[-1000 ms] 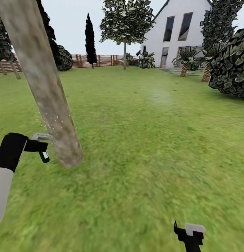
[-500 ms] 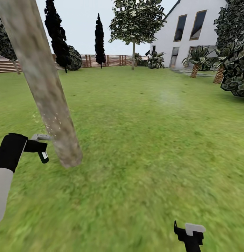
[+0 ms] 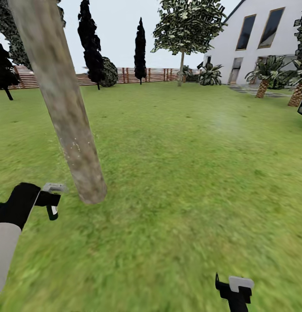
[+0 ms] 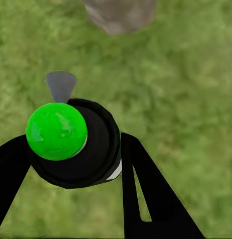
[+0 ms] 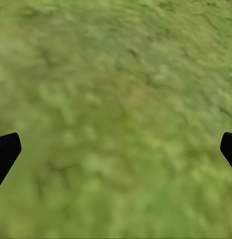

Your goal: In the garden, pick up the pesticide atomizer on the floor and spray pesticide onto both trees until each tree trunk is fully covered.

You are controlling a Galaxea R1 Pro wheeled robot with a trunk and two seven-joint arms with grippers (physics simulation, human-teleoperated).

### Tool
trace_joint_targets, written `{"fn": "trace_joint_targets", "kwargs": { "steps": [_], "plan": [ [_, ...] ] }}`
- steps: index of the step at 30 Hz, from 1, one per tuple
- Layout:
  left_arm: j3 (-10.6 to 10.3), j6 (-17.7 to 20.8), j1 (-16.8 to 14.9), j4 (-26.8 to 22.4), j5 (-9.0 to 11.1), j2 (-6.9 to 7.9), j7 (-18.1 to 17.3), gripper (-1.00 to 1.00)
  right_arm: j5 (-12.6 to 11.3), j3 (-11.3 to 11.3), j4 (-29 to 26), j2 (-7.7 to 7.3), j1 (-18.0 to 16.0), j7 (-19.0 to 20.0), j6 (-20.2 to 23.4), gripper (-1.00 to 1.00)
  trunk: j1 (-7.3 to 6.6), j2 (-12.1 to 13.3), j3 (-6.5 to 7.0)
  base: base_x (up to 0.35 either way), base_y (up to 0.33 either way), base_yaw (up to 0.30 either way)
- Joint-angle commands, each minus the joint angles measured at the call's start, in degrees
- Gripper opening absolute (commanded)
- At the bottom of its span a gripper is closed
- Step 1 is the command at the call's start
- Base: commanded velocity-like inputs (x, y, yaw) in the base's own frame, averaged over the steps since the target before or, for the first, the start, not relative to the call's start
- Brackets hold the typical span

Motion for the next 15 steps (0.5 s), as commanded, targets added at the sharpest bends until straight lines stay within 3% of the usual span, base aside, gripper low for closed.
{"fn": "trace_joint_targets", "kwargs": {
  "steps": [1, 3, 4, 6, 7, 10, 11, 13, 15],
  "plan": [
    [0.1, -3.2, 0.0, 2.5, 0.2, -1.10, 2.7, -1.00, 0.0, 0.0, 0.0, 0.00, 0.0, 0.0, 0.0, 1.00, 0.00, 0.0, 0.00, 0.081, -0.272, 0.083],
    [0.3, -9.5, 0.0, 7.1, 2.1, -4.45, 10.1, -1.00, 0.0, 0.0, 0.0, -0.02, 0.0, 0.0, 0.0, 1.00, 0.00, 0.0, 0.00, 0.123, -0.262, 0.030],
    [0.4, -10.3, -0.1, 7.8, 3.4, -5.24, 12.2, -1.00, 0.0, 0.0, 0.0, -0.05, 0.0, 0.0, 0.0, 1.00, 0.00, 0.0, 0.00, 0.170, -0.242, 0.009],
    [0.2, -11.1, -0.4, 8.3, 8.6, -5.67, 14.3, -1.00, 0.1, 0.0, 0.0, -0.08, 0.0, 0.0, 0.0, 1.00, 0.00, 0.0, 0.00, 0.213, -0.210, 0.002],
    [0.2, -11.1, -0.4, 8.4, 9.4, -5.58, 15.1, -1.00, 0.1, 0.0, 0.0, -0.08, 0.0, 0.0, 0.0, 1.00, 0.00, 0.0, 0.00, 0.234, -0.185, 0.001],
    [0.7, -11.1, -0.4, 8.5, 10.3, -5.52, 18.8, -1.00, 0.1, 0.0, 0.0, -0.09, 0.0, 0.0, 0.0, 1.00, 0.00, 0.0, 0.00, 0.281, -0.130, 0.000],
    [1.9, -11.1, -0.4, 8.5, 10.4, -5.57, 19.1, -1.00, 0.1, 0.0, 0.0, -0.09, 0.0, 0.0, 0.0, 1.00, 0.00, 0.0, 0.00, 0.317, -0.042, 0.000],
    [7.1, -11.2, -0.3, 8.5, 10.3, -5.57, 19.3, -1.00, 0.1, 0.0, 0.0, -0.09, 0.0, 0.0, 0.0, 1.00, 0.00, 0.0, 0.00, 0.329, -0.012, 0.000],
    [8.8, -11.6, -0.1, 8.6, 10.2, -5.68, 19.3, -1.00, 0.1, 0.0, 0.0, -0.09, 0.0, 0.0, 0.0, 1.00, 0.00, 0.0, 0.00, 0.333, -0.002, 0.022]
  ]
}}
